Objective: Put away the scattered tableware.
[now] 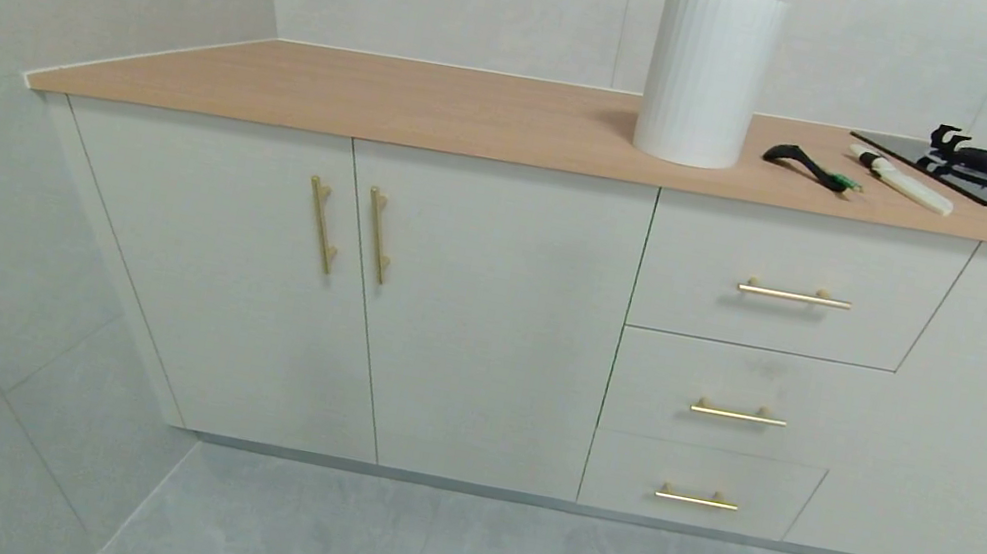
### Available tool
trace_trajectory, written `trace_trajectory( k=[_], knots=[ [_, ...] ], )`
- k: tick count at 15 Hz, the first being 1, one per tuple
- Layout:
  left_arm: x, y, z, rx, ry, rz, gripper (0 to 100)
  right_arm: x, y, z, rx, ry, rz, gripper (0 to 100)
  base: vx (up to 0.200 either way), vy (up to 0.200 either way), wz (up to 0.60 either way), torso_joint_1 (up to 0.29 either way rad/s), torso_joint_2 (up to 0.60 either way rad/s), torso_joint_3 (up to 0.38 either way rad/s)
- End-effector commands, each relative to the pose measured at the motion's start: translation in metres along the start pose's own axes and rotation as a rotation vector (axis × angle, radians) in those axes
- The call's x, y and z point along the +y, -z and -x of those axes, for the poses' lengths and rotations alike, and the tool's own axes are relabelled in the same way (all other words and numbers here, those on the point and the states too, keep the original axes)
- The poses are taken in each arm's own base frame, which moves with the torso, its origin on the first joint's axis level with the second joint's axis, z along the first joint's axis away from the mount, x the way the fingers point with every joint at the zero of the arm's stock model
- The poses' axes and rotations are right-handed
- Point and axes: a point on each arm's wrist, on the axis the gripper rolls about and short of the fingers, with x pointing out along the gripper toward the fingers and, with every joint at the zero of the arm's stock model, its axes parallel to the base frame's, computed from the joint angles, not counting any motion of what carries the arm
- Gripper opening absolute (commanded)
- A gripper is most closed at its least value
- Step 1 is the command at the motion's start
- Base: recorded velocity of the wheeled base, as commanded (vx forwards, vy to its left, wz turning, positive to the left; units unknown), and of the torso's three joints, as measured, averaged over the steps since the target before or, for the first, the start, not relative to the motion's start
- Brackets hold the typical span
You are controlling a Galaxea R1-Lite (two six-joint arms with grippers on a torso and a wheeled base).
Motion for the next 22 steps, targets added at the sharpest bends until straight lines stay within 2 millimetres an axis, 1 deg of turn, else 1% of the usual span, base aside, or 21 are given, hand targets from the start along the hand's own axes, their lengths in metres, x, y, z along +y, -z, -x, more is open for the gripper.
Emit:
trace_trajectory(
  k=[1, 7, 12, 14, 22],
  knots=[
    [0.0000, 0.0000, -0.0001, 0.001, -0.001, 0.000, 100, 0.0000, -0.0003, 0.0000, -0.001, 0.000, 0.000, 100, 0.200, 0.000, 0.00, -0.002, 0.00, 0.002],
    [0.0000, 0.0000, -0.0001, 0.001, -0.001, 0.000, 100, 0.0000, -0.0003, -0.0001, 0.001, 0.000, 0.000, 100, 0.200, 0.000, 0.00, 0.005, 0.00, 0.002],
    [0.0000, 0.0000, -0.0001, 0.001, -0.001, 0.000, 100, 0.0001, -0.0003, 0.0000, -0.001, -0.001, 0.000, 100, 0.000, 0.000, 0.00, 0.000, 0.00, 0.000],
    [0.0000, 0.0000, -0.0001, 0.001, -0.001, 0.000, 100, 0.0001, -0.0003, 0.0000, -0.001, -0.001, 0.001, 100, 0.000, 0.000, -0.60, 0.002, 0.00, 0.002],
    [0.0000, 0.0000, -0.0001, 0.001, -0.001, 0.000, 100, 0.0000, 0.0002, -0.0001, 0.001, 0.000, 0.004, 100, 0.000, 0.000, 0.00, 0.000, 0.00, 0.000]
  ],
)
